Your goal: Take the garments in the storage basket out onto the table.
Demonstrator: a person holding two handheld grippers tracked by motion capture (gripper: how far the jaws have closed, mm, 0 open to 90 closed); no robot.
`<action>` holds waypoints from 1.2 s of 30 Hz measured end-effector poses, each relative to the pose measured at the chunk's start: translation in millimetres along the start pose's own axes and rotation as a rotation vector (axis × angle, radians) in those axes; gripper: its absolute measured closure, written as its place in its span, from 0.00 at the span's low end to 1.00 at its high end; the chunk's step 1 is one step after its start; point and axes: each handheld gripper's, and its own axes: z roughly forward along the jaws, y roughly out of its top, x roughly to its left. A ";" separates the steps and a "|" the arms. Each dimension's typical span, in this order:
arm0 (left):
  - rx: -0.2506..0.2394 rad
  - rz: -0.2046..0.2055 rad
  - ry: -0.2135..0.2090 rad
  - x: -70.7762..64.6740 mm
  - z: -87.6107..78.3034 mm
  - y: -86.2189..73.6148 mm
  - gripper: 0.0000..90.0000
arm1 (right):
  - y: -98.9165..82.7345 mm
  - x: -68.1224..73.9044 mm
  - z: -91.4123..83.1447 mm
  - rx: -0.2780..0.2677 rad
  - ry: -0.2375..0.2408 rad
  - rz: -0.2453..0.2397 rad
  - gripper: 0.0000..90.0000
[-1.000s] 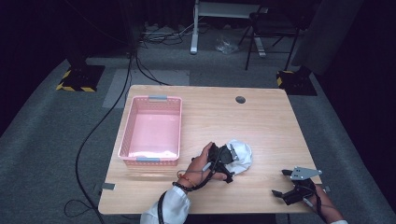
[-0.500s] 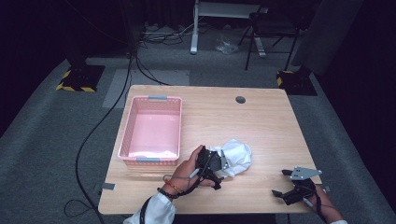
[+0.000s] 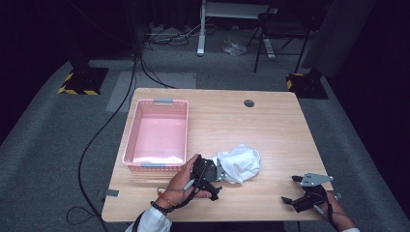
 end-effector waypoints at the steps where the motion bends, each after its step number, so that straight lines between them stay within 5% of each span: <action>1: -0.001 -0.007 0.000 0.0 -1.6 -2.4 0.03 | 0.0 0.0 0.0 0.000 0.000 0.000 0.00; 26: 0.037 -0.029 0.022 -2.2 -27.7 -47.3 0.04 | -0.1 0.2 -0.2 0.001 -0.003 0.002 0.00; 36: 0.062 -0.079 0.036 2.2 -32.5 -72.7 0.04 | -0.1 0.2 -0.1 0.000 -0.002 0.002 0.00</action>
